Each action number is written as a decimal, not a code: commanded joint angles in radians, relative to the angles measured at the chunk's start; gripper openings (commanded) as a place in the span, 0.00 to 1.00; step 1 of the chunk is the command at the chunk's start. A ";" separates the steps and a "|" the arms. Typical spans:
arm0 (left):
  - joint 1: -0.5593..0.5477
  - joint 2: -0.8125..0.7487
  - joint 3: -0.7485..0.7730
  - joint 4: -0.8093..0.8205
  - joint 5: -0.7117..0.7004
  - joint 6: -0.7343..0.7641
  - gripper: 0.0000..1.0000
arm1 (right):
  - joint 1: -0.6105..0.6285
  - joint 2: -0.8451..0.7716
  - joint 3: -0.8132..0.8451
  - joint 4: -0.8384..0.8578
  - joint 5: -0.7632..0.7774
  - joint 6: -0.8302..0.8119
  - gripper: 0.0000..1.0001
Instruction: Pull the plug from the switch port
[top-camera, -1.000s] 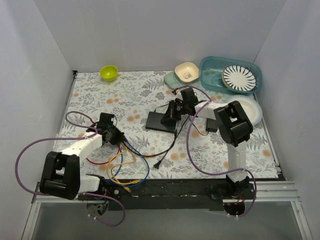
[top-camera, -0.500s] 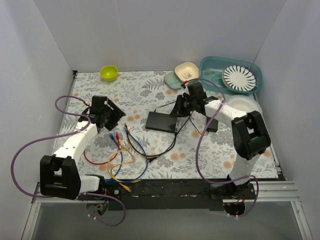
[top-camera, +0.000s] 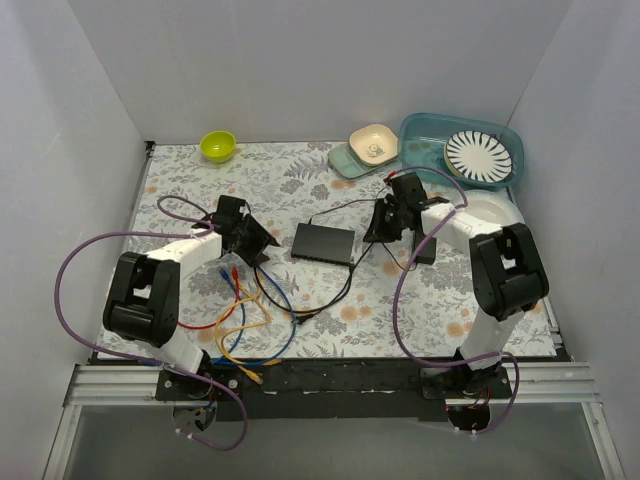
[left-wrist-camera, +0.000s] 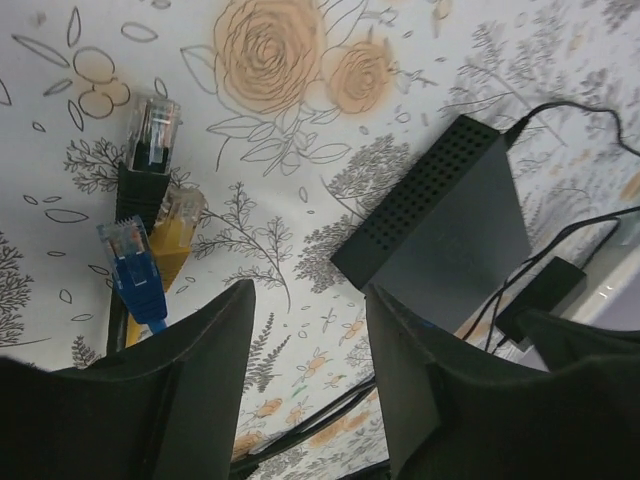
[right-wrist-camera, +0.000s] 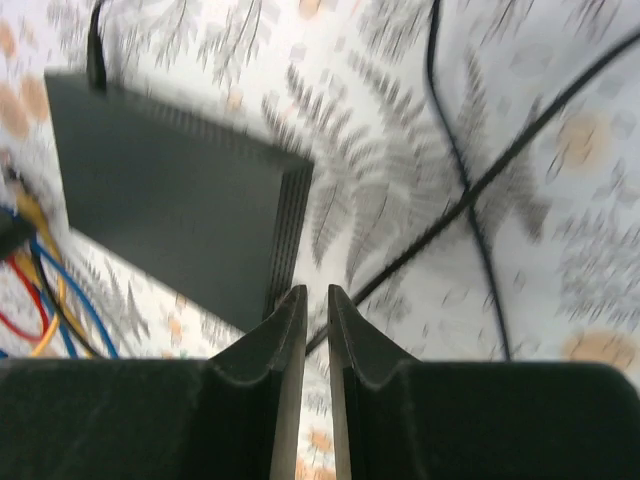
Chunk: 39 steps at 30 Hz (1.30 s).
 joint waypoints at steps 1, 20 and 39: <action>-0.062 -0.029 0.037 -0.014 0.011 -0.033 0.46 | -0.028 0.104 0.208 -0.005 0.025 -0.021 0.21; -0.188 0.155 0.041 -0.118 0.111 0.048 0.45 | 0.017 0.374 0.280 -0.010 -0.126 -0.058 0.15; -0.188 0.580 0.558 -0.246 0.126 0.131 0.48 | 0.273 0.139 0.018 0.033 -0.189 -0.092 0.15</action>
